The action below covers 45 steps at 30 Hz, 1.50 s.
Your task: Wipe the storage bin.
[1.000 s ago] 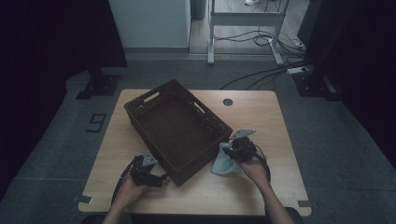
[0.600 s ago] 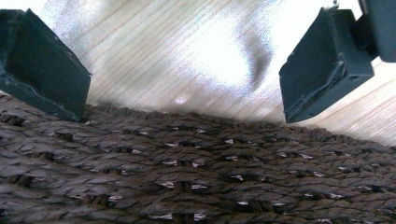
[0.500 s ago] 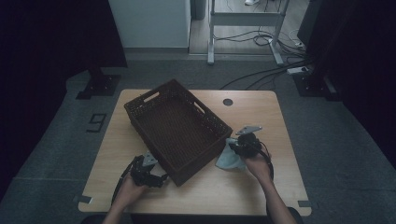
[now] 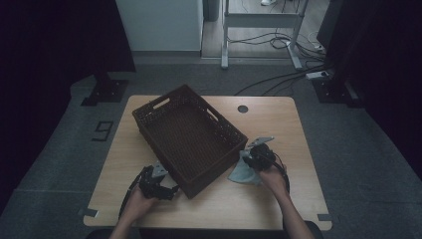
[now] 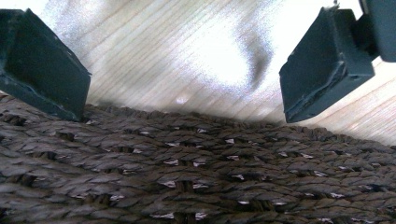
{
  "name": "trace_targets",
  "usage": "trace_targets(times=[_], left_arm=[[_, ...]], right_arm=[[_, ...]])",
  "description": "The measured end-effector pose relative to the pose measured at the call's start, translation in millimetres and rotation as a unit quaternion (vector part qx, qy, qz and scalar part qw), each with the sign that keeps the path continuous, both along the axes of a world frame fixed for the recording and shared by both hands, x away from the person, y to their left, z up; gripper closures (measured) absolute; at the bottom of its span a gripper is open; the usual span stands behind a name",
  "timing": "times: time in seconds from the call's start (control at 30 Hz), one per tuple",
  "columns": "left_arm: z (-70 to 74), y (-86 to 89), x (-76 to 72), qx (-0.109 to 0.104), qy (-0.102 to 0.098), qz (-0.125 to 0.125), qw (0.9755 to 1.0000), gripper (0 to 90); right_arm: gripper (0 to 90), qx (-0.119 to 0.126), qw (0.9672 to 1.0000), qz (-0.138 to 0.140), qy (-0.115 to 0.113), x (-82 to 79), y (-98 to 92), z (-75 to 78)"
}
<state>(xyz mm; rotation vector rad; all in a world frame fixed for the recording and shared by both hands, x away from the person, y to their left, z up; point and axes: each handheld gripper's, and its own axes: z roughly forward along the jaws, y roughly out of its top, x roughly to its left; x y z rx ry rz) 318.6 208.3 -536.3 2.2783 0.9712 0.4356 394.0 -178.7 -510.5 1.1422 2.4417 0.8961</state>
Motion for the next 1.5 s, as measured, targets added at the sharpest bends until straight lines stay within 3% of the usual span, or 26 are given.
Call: trace_targets(times=[0.2,0.33,0.87,1.5], left_arm=[[-0.2,-0.3,-0.1,-0.001,-0.001,0.001,1.0000,1.5],[-0.1,-0.5,-0.3,-0.001,-0.001,0.001,1.0000,1.5],[-0.3,-0.9,-0.1,-0.002,-0.001,-0.001,1.0000,1.4],[-0.2,-1.0,0.1,-0.003,-0.001,-0.002,1.0000,1.3]], right_arm=[[71.8,-0.024,0.9995,-0.002,0.018,3.0,3.1,-9.9],[71.8,-0.025,0.9995,-0.002,0.018,3.0,4.0,-10.1],[71.4,-0.020,0.9986,0.047,0.010,-7.5,22.0,-8.3],[71.0,-0.023,0.9946,0.101,0.008,-23.7,48.1,-6.8]])
